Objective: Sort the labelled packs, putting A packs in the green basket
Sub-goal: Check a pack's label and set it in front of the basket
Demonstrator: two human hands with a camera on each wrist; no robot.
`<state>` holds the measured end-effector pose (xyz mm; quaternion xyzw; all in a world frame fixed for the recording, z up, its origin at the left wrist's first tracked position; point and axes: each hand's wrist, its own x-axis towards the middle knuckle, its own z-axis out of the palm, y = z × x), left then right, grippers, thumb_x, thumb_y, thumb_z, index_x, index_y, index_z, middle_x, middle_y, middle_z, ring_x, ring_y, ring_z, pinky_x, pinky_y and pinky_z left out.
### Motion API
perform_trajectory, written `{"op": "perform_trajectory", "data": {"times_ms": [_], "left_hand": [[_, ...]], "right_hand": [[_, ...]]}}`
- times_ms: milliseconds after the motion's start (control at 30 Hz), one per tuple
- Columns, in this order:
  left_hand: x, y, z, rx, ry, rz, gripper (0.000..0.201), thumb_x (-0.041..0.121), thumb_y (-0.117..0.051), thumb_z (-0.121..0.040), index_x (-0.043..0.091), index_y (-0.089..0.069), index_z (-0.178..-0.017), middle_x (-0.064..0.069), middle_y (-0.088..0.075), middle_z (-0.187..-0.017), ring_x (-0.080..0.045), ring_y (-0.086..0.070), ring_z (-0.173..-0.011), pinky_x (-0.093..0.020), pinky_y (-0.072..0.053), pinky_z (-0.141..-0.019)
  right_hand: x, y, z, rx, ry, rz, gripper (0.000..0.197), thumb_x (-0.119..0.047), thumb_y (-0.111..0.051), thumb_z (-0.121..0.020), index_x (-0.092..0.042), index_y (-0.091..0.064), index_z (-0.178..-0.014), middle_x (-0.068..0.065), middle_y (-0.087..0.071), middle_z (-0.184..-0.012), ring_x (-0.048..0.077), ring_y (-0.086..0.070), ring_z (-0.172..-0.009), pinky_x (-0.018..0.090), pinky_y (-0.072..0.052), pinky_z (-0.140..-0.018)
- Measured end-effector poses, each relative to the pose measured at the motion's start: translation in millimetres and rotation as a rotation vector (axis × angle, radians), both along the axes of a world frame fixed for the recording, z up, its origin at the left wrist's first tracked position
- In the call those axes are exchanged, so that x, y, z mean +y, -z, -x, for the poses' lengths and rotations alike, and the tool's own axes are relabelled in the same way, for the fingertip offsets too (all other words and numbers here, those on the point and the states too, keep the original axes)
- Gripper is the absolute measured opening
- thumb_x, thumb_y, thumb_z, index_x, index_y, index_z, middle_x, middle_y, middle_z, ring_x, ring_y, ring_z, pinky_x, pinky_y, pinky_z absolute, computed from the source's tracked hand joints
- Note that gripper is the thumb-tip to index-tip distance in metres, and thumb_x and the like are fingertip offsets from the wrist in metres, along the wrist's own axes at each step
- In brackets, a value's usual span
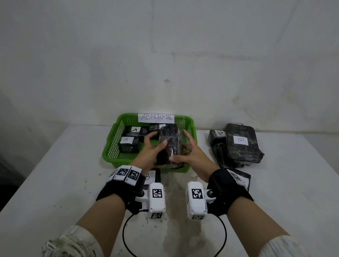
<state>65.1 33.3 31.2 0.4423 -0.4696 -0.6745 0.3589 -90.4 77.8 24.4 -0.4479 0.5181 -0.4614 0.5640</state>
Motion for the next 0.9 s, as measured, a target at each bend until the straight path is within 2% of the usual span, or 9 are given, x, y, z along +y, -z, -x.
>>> {"op": "perform_trajectory", "data": {"times_ms": [67, 133, 233, 367, 467, 567, 633, 733, 900], "left_hand": [[-1, 0, 1, -0.008, -0.014, 0.045, 0.045, 0.016, -0.054, -0.092, 0.029, -0.029, -0.127, -0.018, -0.055, -0.119, -0.035, -0.061, -0.104, -0.054, -0.053, -0.079], [-2, -2, 3, -0.127, -0.011, 0.147, 0.038, 0.015, -0.055, -0.092, 0.028, -0.035, -0.121, -0.020, -0.050, -0.119, -0.033, -0.057, -0.106, -0.054, -0.052, -0.083], [-3, -5, 5, -0.231, 0.020, 0.188, 0.036, 0.030, -0.056, -0.091, 0.030, -0.039, -0.124, -0.016, -0.044, -0.129, -0.026, -0.051, -0.113, -0.053, -0.048, -0.092], [-2, -12, 2, -0.092, 0.078, -0.019, 0.072, 0.053, -0.055, -0.078, 0.024, -0.029, -0.138, -0.009, -0.050, -0.131, -0.030, -0.053, -0.116, -0.057, -0.047, -0.093], [-1, -9, 2, -0.067, 0.078, -0.042, 0.079, 0.047, -0.060, -0.077, 0.020, -0.024, -0.141, -0.012, -0.048, -0.134, -0.030, -0.054, -0.115, -0.054, -0.049, -0.092], [-1, -4, 5, -0.032, 0.062, -0.052, 0.074, 0.020, -0.064, -0.085, 0.024, -0.017, -0.142, -0.012, -0.050, -0.126, -0.025, -0.060, -0.098, -0.049, -0.051, -0.085], [-1, -3, 7, -0.010, 0.065, -0.063, 0.076, 0.016, -0.063, -0.086, 0.026, -0.014, -0.143, -0.011, -0.050, -0.127, -0.022, -0.061, -0.095, -0.049, -0.052, -0.084], [-3, -4, 7, 0.078, 0.061, -0.085, 0.071, 0.014, -0.058, -0.089, 0.026, -0.015, -0.143, -0.011, -0.050, -0.131, -0.023, -0.059, -0.102, -0.045, -0.053, -0.079], [-5, -4, 9, 0.011, 0.082, -0.017, 0.063, 0.024, -0.058, -0.090, 0.016, -0.024, -0.142, -0.011, -0.050, -0.134, -0.019, -0.056, -0.108, -0.037, -0.047, -0.089]], "right_hand": [[3, 0, 1, 0.047, 0.017, 0.003, 0.111, 0.001, -0.079, -0.072, -0.031, -0.009, -0.153, 0.009, -0.029, -0.153, 0.023, -0.034, -0.138, 0.036, -0.044, -0.103], [3, 3, 1, 0.098, 0.062, 0.020, 0.113, 0.000, -0.080, -0.070, -0.027, -0.008, -0.153, 0.005, -0.028, -0.155, 0.022, -0.042, -0.132, 0.027, -0.052, -0.089], [2, 10, 0, 0.129, 0.090, 0.067, 0.111, -0.013, -0.085, -0.068, -0.025, -0.015, -0.153, -0.001, -0.034, -0.151, 0.022, -0.047, -0.129, 0.023, -0.054, -0.084], [3, 3, 3, 0.044, 0.174, 0.152, 0.051, -0.019, -0.066, -0.088, -0.021, -0.050, -0.136, 0.001, -0.052, -0.133, 0.014, -0.053, -0.117, 0.018, -0.046, -0.086], [-2, -3, 8, -0.008, 0.252, 0.179, 0.022, -0.005, -0.057, -0.092, -0.011, -0.065, -0.113, 0.004, -0.064, -0.106, 0.010, -0.058, -0.098, 0.009, -0.045, -0.075], [-9, -4, 9, 0.014, 0.364, 0.169, 0.027, 0.002, -0.065, -0.084, -0.012, -0.057, -0.106, 0.001, -0.053, -0.079, 0.016, -0.054, -0.081, 0.019, -0.047, -0.073], [-13, -1, 10, 0.025, 0.412, 0.124, 0.035, -0.006, -0.072, -0.081, -0.018, -0.052, -0.108, 0.005, -0.049, -0.088, 0.018, -0.052, -0.085, 0.025, -0.045, -0.073], [-13, 0, 11, -0.077, 0.346, -0.037, 0.052, -0.026, -0.073, -0.082, -0.020, -0.047, -0.126, 0.010, -0.055, -0.123, 0.023, -0.057, -0.111, 0.040, -0.049, -0.090], [-5, -5, 4, -0.164, 0.138, -0.189, 0.033, -0.041, -0.061, -0.090, -0.016, -0.066, -0.110, 0.008, -0.070, -0.114, 0.026, -0.064, -0.108, 0.055, -0.048, -0.095]]}}
